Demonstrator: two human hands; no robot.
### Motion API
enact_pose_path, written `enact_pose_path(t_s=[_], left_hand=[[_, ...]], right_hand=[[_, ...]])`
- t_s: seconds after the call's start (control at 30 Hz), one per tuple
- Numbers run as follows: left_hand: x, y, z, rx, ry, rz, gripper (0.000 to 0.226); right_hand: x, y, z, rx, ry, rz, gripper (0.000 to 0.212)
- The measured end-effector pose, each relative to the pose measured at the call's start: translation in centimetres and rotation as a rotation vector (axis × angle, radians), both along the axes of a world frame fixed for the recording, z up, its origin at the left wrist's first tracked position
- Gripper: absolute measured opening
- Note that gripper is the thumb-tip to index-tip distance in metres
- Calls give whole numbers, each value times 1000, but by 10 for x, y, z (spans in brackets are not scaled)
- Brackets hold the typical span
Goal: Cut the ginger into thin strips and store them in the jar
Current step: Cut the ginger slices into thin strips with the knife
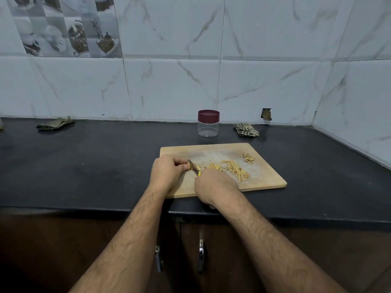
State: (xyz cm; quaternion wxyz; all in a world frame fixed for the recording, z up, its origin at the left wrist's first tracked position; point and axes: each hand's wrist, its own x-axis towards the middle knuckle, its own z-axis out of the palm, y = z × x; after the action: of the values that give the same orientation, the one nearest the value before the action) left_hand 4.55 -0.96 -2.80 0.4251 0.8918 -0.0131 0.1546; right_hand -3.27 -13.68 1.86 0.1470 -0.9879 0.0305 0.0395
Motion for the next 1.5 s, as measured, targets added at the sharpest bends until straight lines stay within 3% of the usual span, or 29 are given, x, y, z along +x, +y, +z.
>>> enact_pose_path(t_s=[0.4,1.5], left_hand=[[-2,0,1,64,-18,-23,11],[-1,-2,2,62,9,6,13]], right_hand=[[-1,3,0,-52,-70,0,28],[-4,13,11,-187,51,58,33]])
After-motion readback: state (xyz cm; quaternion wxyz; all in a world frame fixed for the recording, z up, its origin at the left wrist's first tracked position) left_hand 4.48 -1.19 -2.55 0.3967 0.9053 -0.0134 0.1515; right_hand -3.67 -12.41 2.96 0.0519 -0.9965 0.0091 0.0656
